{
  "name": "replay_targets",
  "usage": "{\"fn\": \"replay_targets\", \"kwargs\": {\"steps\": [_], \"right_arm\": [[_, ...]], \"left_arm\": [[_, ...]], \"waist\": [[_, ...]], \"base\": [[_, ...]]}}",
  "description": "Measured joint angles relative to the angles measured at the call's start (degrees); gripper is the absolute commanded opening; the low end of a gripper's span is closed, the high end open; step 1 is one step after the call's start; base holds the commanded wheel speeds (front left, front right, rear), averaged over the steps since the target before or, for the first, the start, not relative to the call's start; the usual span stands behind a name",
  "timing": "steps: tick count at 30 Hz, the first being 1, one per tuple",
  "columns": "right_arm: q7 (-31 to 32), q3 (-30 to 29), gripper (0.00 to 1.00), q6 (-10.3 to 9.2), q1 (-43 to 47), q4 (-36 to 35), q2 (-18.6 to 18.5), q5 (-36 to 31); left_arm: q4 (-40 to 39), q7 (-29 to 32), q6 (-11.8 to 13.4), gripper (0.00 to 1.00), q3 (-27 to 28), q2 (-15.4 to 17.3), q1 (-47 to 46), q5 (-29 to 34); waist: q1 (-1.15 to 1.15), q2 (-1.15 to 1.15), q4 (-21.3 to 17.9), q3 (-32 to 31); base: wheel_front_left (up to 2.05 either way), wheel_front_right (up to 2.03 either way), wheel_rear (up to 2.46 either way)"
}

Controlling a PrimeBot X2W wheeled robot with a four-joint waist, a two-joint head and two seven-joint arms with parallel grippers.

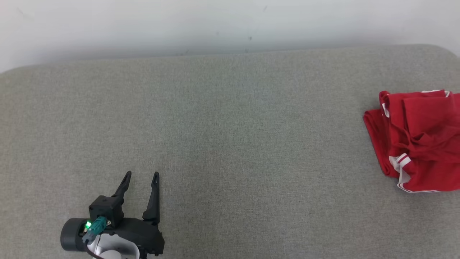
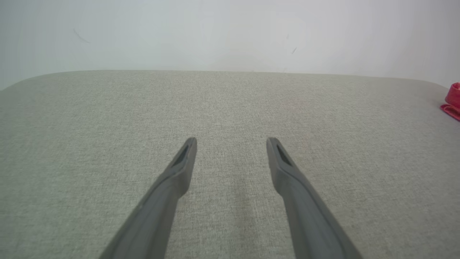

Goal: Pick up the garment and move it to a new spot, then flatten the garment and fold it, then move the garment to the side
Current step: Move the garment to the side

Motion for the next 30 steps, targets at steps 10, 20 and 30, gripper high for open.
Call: {"fn": "replay_targets", "kwargs": {"steps": [10, 20, 30], "right_arm": [[-13.04, -4.7, 1.0, 0.52, 0.66, -4.37, 0.55, 4.69], [-30.95, -7.43, 1.0, 0.59, 11.35, -13.58, 2.87, 8.11], [-44.31, -9.1, 1.0, 0.46, 23.67, -22.8, 2.91, 8.89]], "left_arm": [[1.1, -0.73, 0.02, 1.0, 0.76, 0.25, 2.46, -0.67], [-0.6, -1.37, 1.25, 1.0, 4.36, 2.86, 8.57, -1.69], [-5.0, -1.98, 2.56, 1.0, 5.94, 3.16, 12.79, -1.6]], "waist": [[0.0, -0.01, -0.75, -4.45], [0.0, -0.01, -3.97, -8.85], [-0.01, -0.01, -6.5, -11.85]], "base": [[0.0, 0.0, 0.0], [0.0, 0.0, 0.0], [0.0, 0.0, 0.0]]}}
